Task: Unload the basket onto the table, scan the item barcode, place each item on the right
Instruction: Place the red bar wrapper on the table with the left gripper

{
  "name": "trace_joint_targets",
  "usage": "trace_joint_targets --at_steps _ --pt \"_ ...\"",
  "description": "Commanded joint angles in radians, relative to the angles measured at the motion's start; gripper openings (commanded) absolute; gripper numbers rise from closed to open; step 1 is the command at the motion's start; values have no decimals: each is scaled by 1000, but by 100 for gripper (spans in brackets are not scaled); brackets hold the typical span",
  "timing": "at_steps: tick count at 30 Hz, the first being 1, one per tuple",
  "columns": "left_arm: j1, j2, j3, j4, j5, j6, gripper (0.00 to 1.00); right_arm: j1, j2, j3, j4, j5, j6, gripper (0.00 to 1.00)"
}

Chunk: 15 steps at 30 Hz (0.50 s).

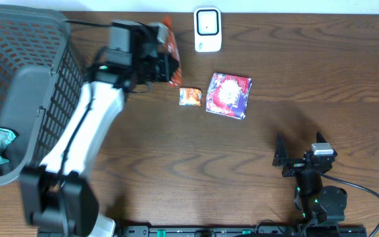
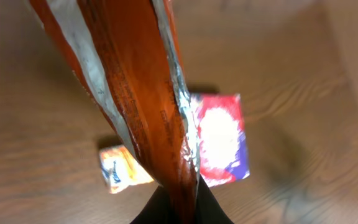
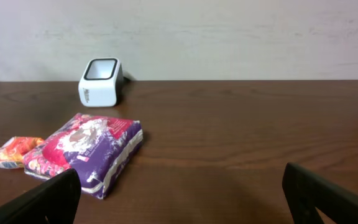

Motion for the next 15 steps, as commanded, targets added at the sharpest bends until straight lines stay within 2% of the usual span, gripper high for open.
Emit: trace_joint_targets --at_steps 1,4,5,6,11,13,15 --pt "-53 89 0 -5 -22 24 12 -7 -6 -2 -4 1 -14 99" --pt "-92 137 0 -4 -22 24 17 -7 -6 -2 -4 1 -14 99" --pt "-100 141 0 -5 -22 24 27 -7 -6 -2 -4 1 -14 99" --pt "-106 143 0 -5 -18 24 33 -7 -6 -2 -4 1 -14 99" --pt "-103 106 2 25 -10 14 36 -7 -6 -2 -4 1 -14 99" --pt "-72 56 2 59 -10 -3 41 -7 -6 -2 -4 1 -14 99" --pt "-38 4 2 87 -11 -3 41 -7 -6 -2 -4 1 -14 99"
